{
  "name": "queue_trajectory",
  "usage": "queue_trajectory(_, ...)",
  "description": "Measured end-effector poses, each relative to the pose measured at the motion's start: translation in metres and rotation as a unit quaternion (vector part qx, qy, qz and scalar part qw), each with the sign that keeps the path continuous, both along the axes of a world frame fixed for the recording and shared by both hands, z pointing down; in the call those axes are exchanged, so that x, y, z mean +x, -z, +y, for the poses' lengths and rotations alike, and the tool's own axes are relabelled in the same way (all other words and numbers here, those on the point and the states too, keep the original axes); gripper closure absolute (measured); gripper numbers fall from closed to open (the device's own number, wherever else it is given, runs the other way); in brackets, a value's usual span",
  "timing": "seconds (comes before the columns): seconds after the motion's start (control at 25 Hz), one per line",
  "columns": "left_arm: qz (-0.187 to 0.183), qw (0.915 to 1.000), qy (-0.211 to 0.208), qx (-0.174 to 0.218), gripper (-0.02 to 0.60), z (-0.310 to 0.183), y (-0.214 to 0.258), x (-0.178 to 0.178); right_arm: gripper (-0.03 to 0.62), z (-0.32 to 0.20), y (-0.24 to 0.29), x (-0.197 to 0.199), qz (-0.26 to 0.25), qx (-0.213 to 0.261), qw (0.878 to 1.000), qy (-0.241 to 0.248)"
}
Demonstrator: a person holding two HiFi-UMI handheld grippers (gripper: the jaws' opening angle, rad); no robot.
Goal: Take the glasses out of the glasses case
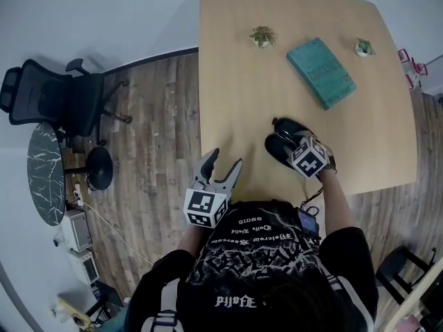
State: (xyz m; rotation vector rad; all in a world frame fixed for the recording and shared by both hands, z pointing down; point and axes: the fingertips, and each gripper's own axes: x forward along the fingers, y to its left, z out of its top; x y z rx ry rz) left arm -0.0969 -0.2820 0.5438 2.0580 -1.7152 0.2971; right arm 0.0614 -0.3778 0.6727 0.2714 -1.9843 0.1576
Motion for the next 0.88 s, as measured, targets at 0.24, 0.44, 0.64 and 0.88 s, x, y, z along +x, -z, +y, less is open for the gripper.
queue_trajectory(0.24,-0.026,0.9996,-0.014,0.004,0.296,0.002,-0.001,0.007,0.485,0.003,0.001,0.000,0.003,0.006,1.000,-0.003)
queue_trajectory(0.44,-0.031,0.9993,-0.019,0.006,0.296,0.002,-0.001,0.007,0.493,0.006,0.005,-0.002,0.002,0.012,1.000,-0.001)
queue_trajectory(0.64,-0.032,0.9993,-0.016,0.009,0.296,0.003,0.000,0.007,0.497,0.010,0.011,-0.003,0.000,0.016,1.000,0.006)
queue_trajectory(0.88,-0.033,0.9993,-0.011,0.007,0.296,0.003,-0.003,0.005,0.501,0.015,0.010,-0.002,0.007,0.003,1.000,0.017)
